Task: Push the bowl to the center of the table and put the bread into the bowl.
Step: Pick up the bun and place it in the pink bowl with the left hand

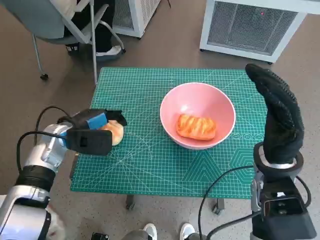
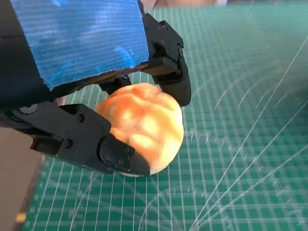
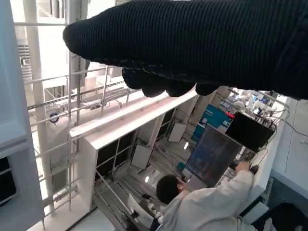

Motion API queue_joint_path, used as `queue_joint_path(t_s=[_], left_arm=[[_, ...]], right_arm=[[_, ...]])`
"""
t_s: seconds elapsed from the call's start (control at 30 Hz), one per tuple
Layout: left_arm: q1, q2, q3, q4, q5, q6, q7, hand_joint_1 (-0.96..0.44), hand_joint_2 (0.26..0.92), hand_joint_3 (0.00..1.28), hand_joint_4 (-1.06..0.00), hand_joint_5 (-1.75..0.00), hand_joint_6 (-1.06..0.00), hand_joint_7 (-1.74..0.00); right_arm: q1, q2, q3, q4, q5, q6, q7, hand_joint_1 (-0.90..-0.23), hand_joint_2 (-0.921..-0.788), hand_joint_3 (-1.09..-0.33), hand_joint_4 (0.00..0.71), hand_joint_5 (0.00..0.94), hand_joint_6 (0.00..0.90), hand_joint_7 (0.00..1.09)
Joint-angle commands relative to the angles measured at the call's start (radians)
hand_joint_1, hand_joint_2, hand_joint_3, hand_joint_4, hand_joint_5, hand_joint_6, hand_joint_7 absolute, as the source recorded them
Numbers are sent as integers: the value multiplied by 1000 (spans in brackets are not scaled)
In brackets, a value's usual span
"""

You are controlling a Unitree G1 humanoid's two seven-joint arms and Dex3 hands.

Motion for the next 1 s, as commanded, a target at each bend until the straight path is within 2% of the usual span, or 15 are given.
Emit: queue_joint_path(t_s=[0.03,0.27,0.57,0.8,1.0], left_arm=[[-5,34,65,-164,-43,22,1,3,921,128,-638,-1209,-540,-1264],[-25,16,129,-365,-83,97,-7,4,920,83,-668,-1179,-612,-1189],[-110,-74,137,-488,-73,115,66,4,920,41,-697,-1152,-676,-1121],[-171,-171,86,-476,-52,78,113,3,920,44,-708,-1114,-659,-1163],[-235,-254,26,-386,-69,14,93,2,921,77,-669,-1135,-621,-1222]], right_arm=[[10,-5,1,14,2,0,7,-364,-921,-526,440,5,128,738],[5,-3,4,21,3,-5,7,-360,-921,-528,440,4,127,737],[1,6,9,22,-9,-9,-2,-354,-921,-531,439,4,126,738],[3,13,10,21,-21,-15,-8,-349,-921,-535,439,3,123,742],[7,17,11,17,-26,-18,-12,-353,-921,-537,432,1,120,747]])
